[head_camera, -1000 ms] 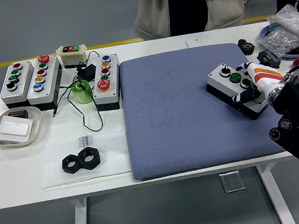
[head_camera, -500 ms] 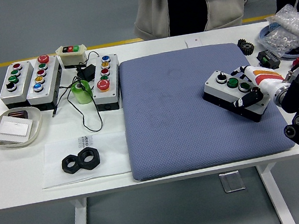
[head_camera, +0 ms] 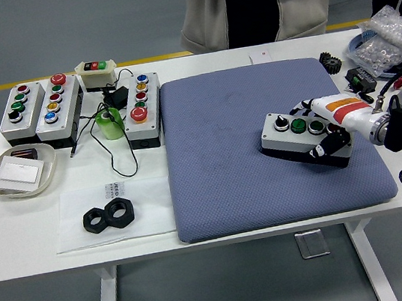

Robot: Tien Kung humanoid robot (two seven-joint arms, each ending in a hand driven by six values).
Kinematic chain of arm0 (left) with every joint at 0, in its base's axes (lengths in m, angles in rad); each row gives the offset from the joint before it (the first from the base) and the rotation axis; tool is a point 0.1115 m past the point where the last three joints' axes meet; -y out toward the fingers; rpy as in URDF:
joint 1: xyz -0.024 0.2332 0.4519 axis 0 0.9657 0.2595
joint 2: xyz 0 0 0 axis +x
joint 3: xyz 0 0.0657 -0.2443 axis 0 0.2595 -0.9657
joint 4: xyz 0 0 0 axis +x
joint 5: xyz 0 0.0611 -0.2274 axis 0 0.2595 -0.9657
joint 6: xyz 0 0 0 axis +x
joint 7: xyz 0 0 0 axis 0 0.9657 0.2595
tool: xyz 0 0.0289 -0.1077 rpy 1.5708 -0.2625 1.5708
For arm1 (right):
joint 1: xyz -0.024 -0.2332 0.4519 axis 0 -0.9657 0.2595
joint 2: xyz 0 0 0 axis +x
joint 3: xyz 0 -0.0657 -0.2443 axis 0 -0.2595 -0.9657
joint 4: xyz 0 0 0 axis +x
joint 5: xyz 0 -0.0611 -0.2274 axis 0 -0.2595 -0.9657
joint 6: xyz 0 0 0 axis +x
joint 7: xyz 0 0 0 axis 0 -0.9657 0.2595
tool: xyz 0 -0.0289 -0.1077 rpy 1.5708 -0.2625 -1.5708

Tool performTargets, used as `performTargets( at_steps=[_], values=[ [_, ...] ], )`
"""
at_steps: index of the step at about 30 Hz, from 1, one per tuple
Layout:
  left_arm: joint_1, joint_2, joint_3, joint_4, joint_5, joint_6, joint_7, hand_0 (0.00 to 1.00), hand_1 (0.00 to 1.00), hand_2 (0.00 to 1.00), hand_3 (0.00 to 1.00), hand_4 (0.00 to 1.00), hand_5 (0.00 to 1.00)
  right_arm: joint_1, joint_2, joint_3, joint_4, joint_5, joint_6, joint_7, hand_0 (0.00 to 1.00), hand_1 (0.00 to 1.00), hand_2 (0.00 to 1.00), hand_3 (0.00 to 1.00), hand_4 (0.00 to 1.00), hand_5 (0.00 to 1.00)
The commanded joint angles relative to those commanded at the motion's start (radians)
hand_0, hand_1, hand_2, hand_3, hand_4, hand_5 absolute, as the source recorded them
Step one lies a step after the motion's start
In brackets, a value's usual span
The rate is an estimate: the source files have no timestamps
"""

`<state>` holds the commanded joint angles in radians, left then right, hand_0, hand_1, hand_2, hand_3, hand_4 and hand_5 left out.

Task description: Pick up the button,place it on the desk,press the button,press the button

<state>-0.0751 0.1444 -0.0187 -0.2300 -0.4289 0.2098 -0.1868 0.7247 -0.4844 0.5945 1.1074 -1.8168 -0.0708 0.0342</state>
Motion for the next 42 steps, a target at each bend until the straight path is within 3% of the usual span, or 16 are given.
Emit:
performTargets(
  at_steps=[10,19,20,25,26,31,33,42],
  values=[
    [0.000,-0.001,-0.002,0.000,0.002,0.001,0.001,0.730,0.838,0.903,0.829,0.650,0.998,0.029,-0.030,-0.028,-0.012,-0.016,0.032,0.114,0.657,0.506,0.491,0.685,0.795,0.002],
    [0.002,-0.002,-0.012,0.001,0.016,0.003,0.005,0.733,0.839,0.903,0.830,0.649,0.998,0.054,-0.057,-0.073,-0.026,0.046,0.005,0.215,0.665,0.511,0.497,0.697,0.784,0.002],
    [0.003,-0.002,-0.014,0.001,0.018,0.003,0.006,0.734,0.838,0.904,0.830,0.650,0.998,0.057,-0.058,-0.080,-0.029,0.050,0.002,0.223,0.736,0.540,0.522,0.720,0.788,0.002],
    [0.004,-0.003,-0.019,0.001,0.026,0.005,0.009,0.734,0.838,0.904,0.830,0.650,0.998,0.070,-0.066,-0.107,-0.035,0.060,-0.004,0.242,0.736,0.540,0.522,0.720,0.788,0.002],
    [0.005,-0.003,-0.019,0.001,0.026,0.005,0.009,0.735,0.838,0.904,0.830,0.648,0.998,0.074,-0.071,-0.120,-0.034,0.066,-0.004,0.248,0.784,0.579,0.558,0.759,0.791,0.002],
    [0.006,-0.003,-0.021,0.001,0.029,0.005,0.010,0.735,0.838,0.904,0.830,0.648,0.998,0.085,-0.083,-0.166,-0.033,0.084,-0.016,0.265,0.784,0.579,0.558,0.759,0.791,0.002],
    [0.007,-0.003,-0.021,0.001,0.029,0.005,0.010,0.735,0.839,0.904,0.830,0.646,0.998,0.093,-0.087,-0.185,-0.032,0.088,-0.026,0.272,0.833,0.607,0.591,0.775,0.788,0.002],
    [0.002,-0.003,-0.015,0.001,0.020,0.004,0.008,0.742,0.839,0.904,0.831,0.652,0.998,0.109,-0.094,-0.204,-0.037,0.097,-0.038,0.283,0.873,0.622,0.607,0.782,0.774,0.002]
  ],
)
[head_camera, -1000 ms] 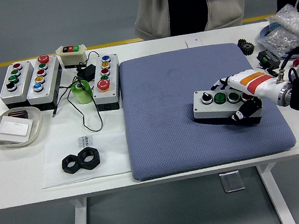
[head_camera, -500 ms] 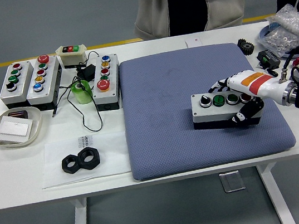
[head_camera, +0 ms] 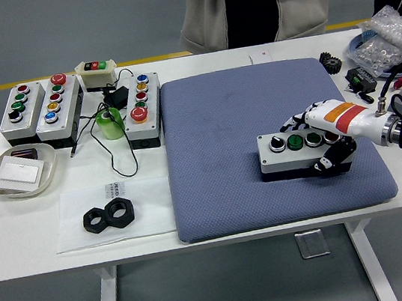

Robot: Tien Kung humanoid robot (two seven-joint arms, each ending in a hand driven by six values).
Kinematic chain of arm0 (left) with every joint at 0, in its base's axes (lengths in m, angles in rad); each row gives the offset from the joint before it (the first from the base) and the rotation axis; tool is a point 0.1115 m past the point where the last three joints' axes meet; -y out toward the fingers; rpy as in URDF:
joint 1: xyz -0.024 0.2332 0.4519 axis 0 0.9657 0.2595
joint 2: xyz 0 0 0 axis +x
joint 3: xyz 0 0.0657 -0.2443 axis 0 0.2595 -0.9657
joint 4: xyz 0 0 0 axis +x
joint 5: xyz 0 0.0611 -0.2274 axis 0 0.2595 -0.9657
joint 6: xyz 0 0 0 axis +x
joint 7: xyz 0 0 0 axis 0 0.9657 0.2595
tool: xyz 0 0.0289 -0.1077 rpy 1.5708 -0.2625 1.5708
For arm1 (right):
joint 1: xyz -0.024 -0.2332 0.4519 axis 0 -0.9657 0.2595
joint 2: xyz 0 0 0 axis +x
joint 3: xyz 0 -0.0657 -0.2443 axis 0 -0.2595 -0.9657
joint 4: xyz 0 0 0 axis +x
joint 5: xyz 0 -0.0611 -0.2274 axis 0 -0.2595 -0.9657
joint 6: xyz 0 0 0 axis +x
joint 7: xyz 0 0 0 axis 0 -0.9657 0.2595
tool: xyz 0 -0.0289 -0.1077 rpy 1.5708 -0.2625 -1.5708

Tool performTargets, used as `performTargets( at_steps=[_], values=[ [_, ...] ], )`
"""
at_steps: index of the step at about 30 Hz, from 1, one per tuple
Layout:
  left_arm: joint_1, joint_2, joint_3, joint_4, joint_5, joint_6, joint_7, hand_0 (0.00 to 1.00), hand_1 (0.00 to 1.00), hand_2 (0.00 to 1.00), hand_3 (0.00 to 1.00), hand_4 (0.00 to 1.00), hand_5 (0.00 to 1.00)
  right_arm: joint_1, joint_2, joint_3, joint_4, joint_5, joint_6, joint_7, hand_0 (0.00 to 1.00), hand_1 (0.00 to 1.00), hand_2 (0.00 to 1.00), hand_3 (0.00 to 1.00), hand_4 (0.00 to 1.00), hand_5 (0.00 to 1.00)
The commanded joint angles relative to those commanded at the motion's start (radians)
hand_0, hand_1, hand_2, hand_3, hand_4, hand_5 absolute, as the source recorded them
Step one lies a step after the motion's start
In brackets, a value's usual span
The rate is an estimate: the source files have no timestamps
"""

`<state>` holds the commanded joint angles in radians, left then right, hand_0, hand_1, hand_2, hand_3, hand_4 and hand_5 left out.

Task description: Pick up the button,place it on the desk,press the button,press the button

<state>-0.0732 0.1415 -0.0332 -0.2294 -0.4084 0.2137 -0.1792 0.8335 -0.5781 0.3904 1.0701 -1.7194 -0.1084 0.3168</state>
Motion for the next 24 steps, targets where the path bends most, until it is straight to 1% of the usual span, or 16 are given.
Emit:
performTargets(
  at_steps=[1,2,7,8,13,14,19,20,24],
  values=[
    [0.000,0.000,0.000,0.000,-0.001,0.000,0.000,0.742,0.839,0.904,0.831,0.652,0.998,0.001,0.000,0.000,0.000,0.001,0.001,0.000,0.873,0.622,0.607,0.782,0.774,0.002],
    [-0.001,0.000,0.001,0.000,-0.001,0.000,0.000,0.737,0.839,0.904,0.830,0.646,0.998,0.002,-0.001,-0.002,0.000,0.001,0.002,0.001,0.915,0.674,0.642,0.799,0.768,0.002],
    [-0.003,0.000,0.002,0.000,-0.003,0.000,0.000,0.737,0.839,0.904,0.830,0.646,0.998,0.012,-0.001,-0.017,-0.006,0.005,0.006,0.005,0.915,0.674,0.642,0.799,0.768,0.002],
    [-0.003,0.000,0.001,0.000,-0.003,0.000,0.000,0.737,0.839,0.904,0.830,0.645,0.998,0.013,-0.001,-0.019,-0.006,0.005,0.006,0.006,0.928,0.714,0.692,0.817,0.768,0.002],
    [-0.003,0.000,0.001,0.000,-0.003,0.000,0.000,0.737,0.839,0.904,0.830,0.645,0.998,0.016,-0.002,-0.027,-0.006,-0.003,0.014,0.003,0.928,0.714,0.692,0.817,0.768,0.002],
    [-0.003,0.000,0.002,0.000,-0.003,0.000,-0.001,0.738,0.839,0.904,0.831,0.645,0.998,0.016,-0.003,-0.028,-0.005,-0.005,0.016,0.002,0.937,0.746,0.737,0.878,0.775,0.002],
    [-0.003,0.000,0.002,0.001,-0.003,-0.001,-0.001,0.738,0.839,0.904,0.831,0.645,0.998,0.015,-0.004,-0.023,-0.004,-0.016,0.024,-0.005,0.937,0.746,0.737,0.878,0.775,0.002],
    [-0.003,0.000,0.002,0.001,-0.003,-0.001,-0.001,0.738,0.839,0.904,0.831,0.645,0.998,0.015,-0.004,-0.023,-0.004,-0.016,0.024,-0.005,0.941,0.762,0.775,0.940,0.773,0.002],
    [-0.004,0.000,0.002,0.001,-0.003,-0.001,-0.001,0.738,0.839,0.904,0.831,0.645,0.998,0.013,-0.006,-0.013,0.004,-0.028,0.046,-0.020,0.941,0.762,0.775,0.940,0.773,0.002]
  ],
)
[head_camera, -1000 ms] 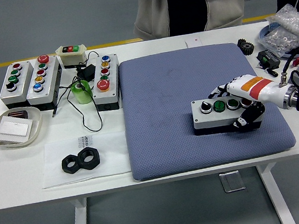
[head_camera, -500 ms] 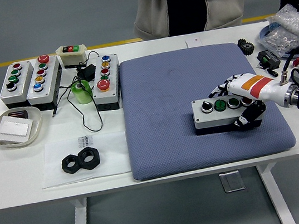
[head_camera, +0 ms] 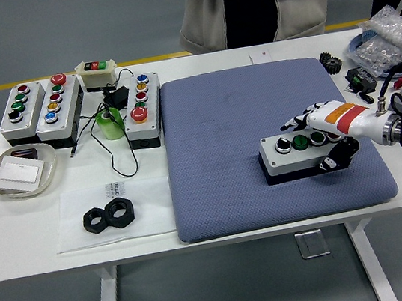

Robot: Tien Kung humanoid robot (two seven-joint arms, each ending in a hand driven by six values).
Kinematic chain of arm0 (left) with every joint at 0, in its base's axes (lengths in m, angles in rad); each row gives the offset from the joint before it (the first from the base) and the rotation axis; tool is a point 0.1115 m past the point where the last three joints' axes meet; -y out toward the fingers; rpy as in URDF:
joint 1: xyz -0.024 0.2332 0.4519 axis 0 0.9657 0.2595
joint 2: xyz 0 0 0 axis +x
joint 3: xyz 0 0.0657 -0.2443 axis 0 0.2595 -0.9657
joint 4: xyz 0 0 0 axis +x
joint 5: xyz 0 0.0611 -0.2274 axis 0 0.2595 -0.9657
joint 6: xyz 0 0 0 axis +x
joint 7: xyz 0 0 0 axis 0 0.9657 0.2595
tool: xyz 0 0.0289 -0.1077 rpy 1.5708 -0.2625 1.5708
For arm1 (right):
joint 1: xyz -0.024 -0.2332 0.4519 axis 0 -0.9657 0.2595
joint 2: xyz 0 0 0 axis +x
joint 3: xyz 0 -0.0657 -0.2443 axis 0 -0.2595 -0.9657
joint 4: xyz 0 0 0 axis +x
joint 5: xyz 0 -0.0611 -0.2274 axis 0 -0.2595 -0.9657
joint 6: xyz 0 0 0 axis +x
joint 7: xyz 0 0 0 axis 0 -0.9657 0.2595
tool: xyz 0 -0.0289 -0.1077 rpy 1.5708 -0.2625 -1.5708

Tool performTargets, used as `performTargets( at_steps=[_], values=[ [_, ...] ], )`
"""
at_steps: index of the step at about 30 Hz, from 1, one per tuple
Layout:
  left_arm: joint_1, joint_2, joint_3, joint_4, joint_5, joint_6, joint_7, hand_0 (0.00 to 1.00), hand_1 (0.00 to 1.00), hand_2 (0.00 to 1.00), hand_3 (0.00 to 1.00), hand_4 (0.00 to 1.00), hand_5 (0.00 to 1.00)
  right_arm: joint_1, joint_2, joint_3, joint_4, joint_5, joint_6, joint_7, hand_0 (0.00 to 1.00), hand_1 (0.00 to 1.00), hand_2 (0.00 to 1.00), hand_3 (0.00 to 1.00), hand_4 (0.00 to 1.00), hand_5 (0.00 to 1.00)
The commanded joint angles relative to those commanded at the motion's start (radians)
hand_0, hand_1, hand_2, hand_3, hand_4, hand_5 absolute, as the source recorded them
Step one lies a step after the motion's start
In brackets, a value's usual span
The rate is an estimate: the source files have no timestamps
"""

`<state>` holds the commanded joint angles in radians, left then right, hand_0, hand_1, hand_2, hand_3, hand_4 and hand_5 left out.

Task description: Pick up the button,place it on the desk,press the button,press the button

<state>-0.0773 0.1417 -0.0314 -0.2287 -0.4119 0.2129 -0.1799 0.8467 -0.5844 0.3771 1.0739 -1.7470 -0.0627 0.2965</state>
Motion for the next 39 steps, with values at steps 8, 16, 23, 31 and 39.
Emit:
performTargets(
  at_steps=[8,16,23,31,39],
  values=[
    [0.000,0.000,-0.001,0.000,0.002,0.000,0.000,0.735,0.839,0.904,0.830,0.646,0.998,-0.005,-0.002,0.016,0.013,0.016,0.025,-0.019,0.953,0.790,0.864,0.998,0.843,0.002],
    [0.000,0.000,-0.001,0.000,0.002,0.000,0.001,0.735,0.839,0.904,0.830,0.647,0.998,-0.016,-0.007,0.039,0.026,0.049,0.066,-0.055,0.968,0.800,0.896,0.998,0.884,0.002],
    [0.001,0.000,-0.002,0.001,0.004,0.000,0.001,0.735,0.839,0.903,0.830,0.647,0.998,-0.029,-0.013,0.055,0.053,0.055,0.103,-0.081,0.976,0.825,0.934,0.998,0.908,0.002],
    [0.006,-0.001,-0.014,0.001,0.019,0.002,0.006,0.735,0.839,0.904,0.830,0.648,0.998,-0.038,-0.011,0.084,0.065,0.089,0.083,-0.096,0.994,0.865,0.991,0.998,0.922,0.002],
    [0.009,-0.001,-0.020,0.001,0.028,0.003,0.009,0.734,0.838,0.903,0.830,0.648,0.998,-0.041,-0.013,0.094,0.071,0.123,0.110,-0.110,0.998,0.935,0.998,0.998,0.954,0.003]
  ],
)
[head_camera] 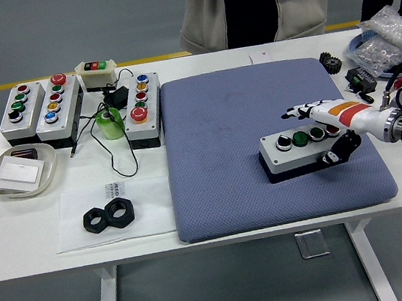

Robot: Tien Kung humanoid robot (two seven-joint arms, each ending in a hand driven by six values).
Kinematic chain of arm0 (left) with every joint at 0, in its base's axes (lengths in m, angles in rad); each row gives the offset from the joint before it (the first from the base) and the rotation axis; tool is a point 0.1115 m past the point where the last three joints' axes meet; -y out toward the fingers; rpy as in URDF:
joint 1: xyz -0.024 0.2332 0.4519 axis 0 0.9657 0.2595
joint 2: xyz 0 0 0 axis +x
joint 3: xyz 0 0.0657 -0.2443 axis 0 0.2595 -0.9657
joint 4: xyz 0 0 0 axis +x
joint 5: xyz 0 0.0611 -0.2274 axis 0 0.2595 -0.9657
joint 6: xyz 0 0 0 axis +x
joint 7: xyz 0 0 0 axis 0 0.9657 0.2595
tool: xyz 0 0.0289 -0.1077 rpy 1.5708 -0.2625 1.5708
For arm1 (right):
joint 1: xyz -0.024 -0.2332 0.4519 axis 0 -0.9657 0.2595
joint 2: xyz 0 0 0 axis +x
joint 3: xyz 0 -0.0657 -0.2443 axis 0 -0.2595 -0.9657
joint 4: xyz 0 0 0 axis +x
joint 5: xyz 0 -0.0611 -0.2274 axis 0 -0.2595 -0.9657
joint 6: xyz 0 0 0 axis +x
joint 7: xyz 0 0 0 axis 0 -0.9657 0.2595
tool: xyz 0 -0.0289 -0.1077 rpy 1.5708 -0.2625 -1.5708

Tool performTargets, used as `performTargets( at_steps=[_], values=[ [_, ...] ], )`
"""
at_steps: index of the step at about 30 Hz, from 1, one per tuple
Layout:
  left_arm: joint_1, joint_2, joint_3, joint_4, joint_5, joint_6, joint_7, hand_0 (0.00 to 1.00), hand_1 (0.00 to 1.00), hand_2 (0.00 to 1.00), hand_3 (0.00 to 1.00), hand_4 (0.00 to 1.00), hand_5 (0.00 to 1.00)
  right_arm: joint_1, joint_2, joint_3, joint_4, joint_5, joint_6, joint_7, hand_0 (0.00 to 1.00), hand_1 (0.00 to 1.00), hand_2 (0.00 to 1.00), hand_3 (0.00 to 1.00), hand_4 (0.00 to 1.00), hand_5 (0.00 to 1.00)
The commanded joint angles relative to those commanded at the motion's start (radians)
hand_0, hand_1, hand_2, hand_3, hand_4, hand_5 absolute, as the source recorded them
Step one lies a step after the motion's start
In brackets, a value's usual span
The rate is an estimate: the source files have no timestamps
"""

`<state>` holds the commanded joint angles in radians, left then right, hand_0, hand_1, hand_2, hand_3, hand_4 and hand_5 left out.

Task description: Pick up the button,place it on the desk,press the button,press the button

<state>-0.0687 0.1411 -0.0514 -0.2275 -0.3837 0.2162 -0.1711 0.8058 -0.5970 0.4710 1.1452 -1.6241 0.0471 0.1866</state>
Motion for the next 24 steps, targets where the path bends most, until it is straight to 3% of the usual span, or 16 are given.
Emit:
performTargets(
  at_steps=[10,11,16,17,18,22,23,24],
  values=[
    [-0.001,0.001,0.002,0.000,-0.002,-0.001,-0.001,0.734,0.838,0.903,0.829,0.647,0.998,-0.018,-0.020,0.045,0.045,0.060,0.064,-0.032,0.998,0.980,0.998,0.998,0.970,0.045],
    [-0.001,0.001,0.002,0.000,-0.003,-0.001,-0.001,0.733,0.839,0.903,0.829,0.647,0.998,-0.020,-0.021,0.049,0.049,0.062,0.065,-0.033,0.998,0.986,0.998,0.998,0.990,0.167],
    [-0.003,0.000,0.003,0.000,-0.005,-0.002,-0.001,0.733,0.839,0.903,0.829,0.647,0.998,-0.039,-0.036,0.126,0.110,0.127,0.047,-0.060,0.998,0.986,0.998,0.998,0.990,0.167],
    [-0.003,0.000,0.003,0.000,-0.004,-0.002,-0.001,0.732,0.838,0.902,0.829,0.647,0.998,-0.042,-0.039,0.149,0.125,0.142,0.043,-0.066,0.998,0.982,0.998,0.998,0.998,0.284],
    [-0.003,0.000,0.003,0.000,-0.004,-0.002,-0.001,0.732,0.838,0.902,0.829,0.647,0.998,-0.043,-0.040,0.156,0.130,0.147,0.042,-0.068,0.998,0.982,0.998,0.998,0.998,0.284],
    [-0.005,0.001,0.008,0.000,-0.010,-0.003,-0.003,0.732,0.838,0.902,0.829,0.647,0.998,-0.059,-0.059,0.226,0.196,0.225,-0.074,-0.090,0.998,0.982,0.998,0.998,0.998,0.284],
    [-0.005,0.001,0.007,0.000,-0.010,-0.002,-0.003,0.733,0.838,0.902,0.829,0.646,0.998,-0.066,-0.066,0.252,0.213,0.255,-0.107,-0.095,0.959,0.881,0.930,0.998,0.806,0.327],
    [-0.006,0.002,0.008,0.001,-0.010,-0.002,-0.003,0.733,0.838,0.902,0.829,0.646,0.998,-0.071,-0.072,0.272,0.225,0.264,-0.133,-0.101,0.959,0.881,0.930,0.998,0.806,0.327]
  ],
)
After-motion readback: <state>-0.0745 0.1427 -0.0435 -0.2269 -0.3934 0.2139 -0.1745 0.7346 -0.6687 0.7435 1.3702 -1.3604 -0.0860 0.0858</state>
